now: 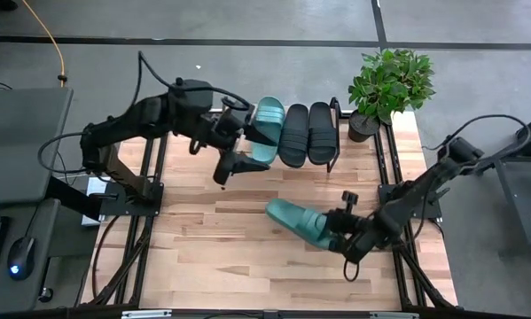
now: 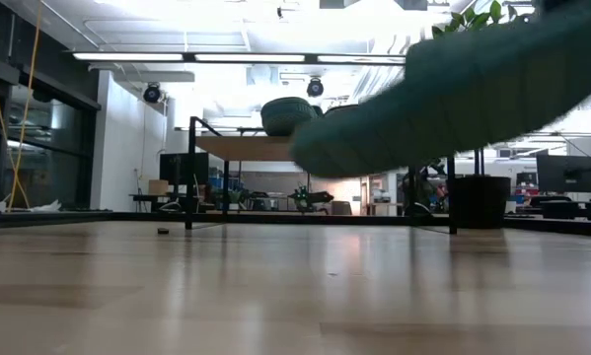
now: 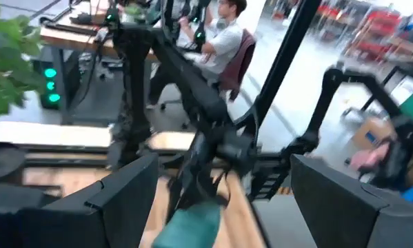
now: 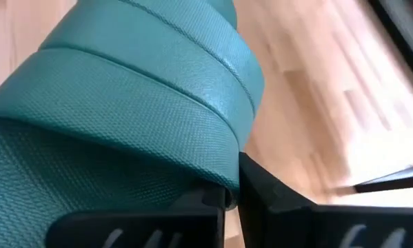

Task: Pick and place slides into the shelf
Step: Put the green slipper on the shelf

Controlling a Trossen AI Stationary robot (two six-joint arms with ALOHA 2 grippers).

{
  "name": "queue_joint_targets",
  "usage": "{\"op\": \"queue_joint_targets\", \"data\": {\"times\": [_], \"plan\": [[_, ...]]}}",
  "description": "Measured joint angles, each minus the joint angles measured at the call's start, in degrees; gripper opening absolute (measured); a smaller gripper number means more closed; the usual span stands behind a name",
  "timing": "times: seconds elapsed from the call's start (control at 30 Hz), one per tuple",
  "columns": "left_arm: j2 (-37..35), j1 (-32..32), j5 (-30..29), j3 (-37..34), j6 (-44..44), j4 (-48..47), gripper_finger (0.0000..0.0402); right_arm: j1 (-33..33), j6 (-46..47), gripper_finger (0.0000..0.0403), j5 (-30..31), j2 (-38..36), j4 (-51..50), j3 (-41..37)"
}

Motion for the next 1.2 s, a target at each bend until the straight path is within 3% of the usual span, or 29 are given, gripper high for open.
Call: {"op": "queue_joint_targets", "data": {"times": [0.2, 0.57, 0.93, 1.2], "plan": [[0.06, 0.02, -4.06, 7.86, 7.41, -10.85, 0.0308, -4.47, -3.9, 0.0, -0.13, -8.66, 3.0, 0.0], [0.08, 0.0, -8.21, 15.11, 18.99, -23.73, 0.0308, -11.99, -11.54, 0.0, -9.51, -20.9, 19.13, 0.16], [0.19, -0.02, -10.51, 15.06, 29.91, -30.71, 0.0308, -18.67, -17.39, 0.0, -13.4, -22.24, 19.03, 12.42], [0.19, -0.02, -9.78, 15.06, 31.16, -30.9, 0.0308, -21.66, -19.98, 0.0, -15.95, -22.19, 17.87, 18.12]]}}
